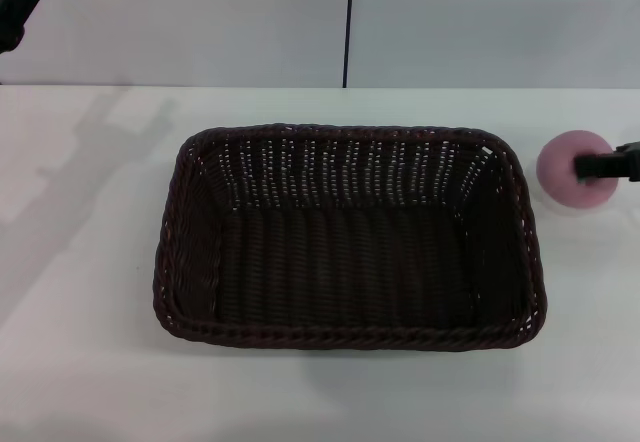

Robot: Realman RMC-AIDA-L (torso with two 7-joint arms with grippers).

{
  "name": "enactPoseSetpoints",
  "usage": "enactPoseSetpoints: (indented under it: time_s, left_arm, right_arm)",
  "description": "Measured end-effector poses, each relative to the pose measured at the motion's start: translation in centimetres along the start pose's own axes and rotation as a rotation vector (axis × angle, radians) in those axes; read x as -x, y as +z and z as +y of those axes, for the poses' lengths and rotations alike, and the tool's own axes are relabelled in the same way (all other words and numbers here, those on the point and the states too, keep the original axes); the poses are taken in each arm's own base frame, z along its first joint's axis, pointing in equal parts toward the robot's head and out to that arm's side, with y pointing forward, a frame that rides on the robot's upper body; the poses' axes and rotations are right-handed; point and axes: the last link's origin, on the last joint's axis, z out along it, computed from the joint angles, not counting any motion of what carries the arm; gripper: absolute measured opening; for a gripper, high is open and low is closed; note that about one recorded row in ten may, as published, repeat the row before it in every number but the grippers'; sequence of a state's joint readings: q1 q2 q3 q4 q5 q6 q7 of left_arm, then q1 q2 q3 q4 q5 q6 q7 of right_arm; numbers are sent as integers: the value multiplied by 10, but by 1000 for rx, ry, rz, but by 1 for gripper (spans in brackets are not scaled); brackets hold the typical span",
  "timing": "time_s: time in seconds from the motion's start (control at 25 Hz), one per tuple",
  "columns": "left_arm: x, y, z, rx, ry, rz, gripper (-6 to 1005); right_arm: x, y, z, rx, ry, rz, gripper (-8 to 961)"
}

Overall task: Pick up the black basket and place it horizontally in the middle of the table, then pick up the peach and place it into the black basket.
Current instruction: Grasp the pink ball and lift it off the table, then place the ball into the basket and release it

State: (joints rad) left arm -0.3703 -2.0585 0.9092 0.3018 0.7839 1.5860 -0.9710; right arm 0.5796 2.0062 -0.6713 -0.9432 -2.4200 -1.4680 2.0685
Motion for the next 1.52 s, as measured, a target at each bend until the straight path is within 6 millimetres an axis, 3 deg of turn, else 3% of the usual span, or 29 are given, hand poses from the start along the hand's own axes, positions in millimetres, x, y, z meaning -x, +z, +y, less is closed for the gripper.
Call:
enactPoseSetpoints:
  time_s: [0.16, 0.32, 0.6, 0.72, 0.88, 1.12, 1.36, 1.52]
  left_arm:
    - [0, -1, 0, -3, -2, -1, 832]
    - [0, -3, 0, -4, -3, -2, 832]
    - [0, -4, 0, -6, -4, -1, 832]
    - [0, -7, -1, -15, -4, 0, 832]
    - [0, -10, -1, -24, -5, 1, 832]
    - [1, -12, -2, -36, -9, -1, 832]
    - [1, -13, -3, -46, -11, 1, 832]
    - [1, -13, -3, -45, -11, 1, 832]
  right_arm:
    - [1, -6, -3, -6, 34, -53, 239]
    - [13, -18, -1, 39, 71, -222, 203]
    - [40, -38, 45, 316, -113, -530, 148]
    - [49, -28, 68, 420, -191, -528, 126]
    - [54, 6, 101, 549, -266, -402, 103]
    - [49, 40, 118, 598, -303, -264, 79]
    - [46, 45, 119, 593, -302, -245, 190]
    - [43, 44, 117, 588, -291, -248, 363]
